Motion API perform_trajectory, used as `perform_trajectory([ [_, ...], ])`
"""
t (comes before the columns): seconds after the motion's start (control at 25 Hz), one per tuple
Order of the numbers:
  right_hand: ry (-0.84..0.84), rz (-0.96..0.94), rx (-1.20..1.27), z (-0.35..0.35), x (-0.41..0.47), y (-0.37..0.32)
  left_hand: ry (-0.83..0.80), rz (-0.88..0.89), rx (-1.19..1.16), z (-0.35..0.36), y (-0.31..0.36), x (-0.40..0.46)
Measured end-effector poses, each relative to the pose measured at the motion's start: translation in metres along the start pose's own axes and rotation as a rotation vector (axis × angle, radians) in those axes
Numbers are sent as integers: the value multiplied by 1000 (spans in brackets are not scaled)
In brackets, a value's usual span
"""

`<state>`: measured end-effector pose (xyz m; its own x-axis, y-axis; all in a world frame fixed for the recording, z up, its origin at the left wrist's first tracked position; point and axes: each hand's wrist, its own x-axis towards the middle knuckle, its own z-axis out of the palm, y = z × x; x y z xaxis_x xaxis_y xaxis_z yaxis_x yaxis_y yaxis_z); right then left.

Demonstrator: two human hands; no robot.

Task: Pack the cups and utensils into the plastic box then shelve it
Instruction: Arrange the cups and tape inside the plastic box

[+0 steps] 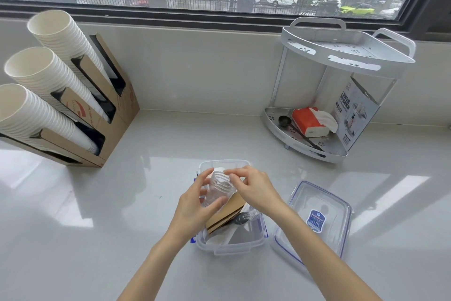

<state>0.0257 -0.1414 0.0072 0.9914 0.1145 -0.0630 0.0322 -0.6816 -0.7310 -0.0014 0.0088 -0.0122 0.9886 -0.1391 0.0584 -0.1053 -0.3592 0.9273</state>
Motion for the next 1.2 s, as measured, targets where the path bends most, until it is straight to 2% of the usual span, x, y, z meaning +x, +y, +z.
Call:
perform_trajectory([
  [0.12,-57,-8,-21,0,0,2,3,10,40,0,-2,-2],
  [0.44,-60,-65,15,7,-1,4,202,-128,29,-11,-11,-1],
  [0.6,-181,-89,-114,19,-5,8,219,-170,30,-14,-10,-3],
  [0.8,-338,-134,-464,39,-8,16,211,-208,33,-15,-8,-6],
  [0.96,-329,-158,-558,46,-11,21,202,-219,30,-15,-6,-7],
  [1.2,-195,-246,-468,43,-11,21,200,-231,32,-15,-4,-8],
])
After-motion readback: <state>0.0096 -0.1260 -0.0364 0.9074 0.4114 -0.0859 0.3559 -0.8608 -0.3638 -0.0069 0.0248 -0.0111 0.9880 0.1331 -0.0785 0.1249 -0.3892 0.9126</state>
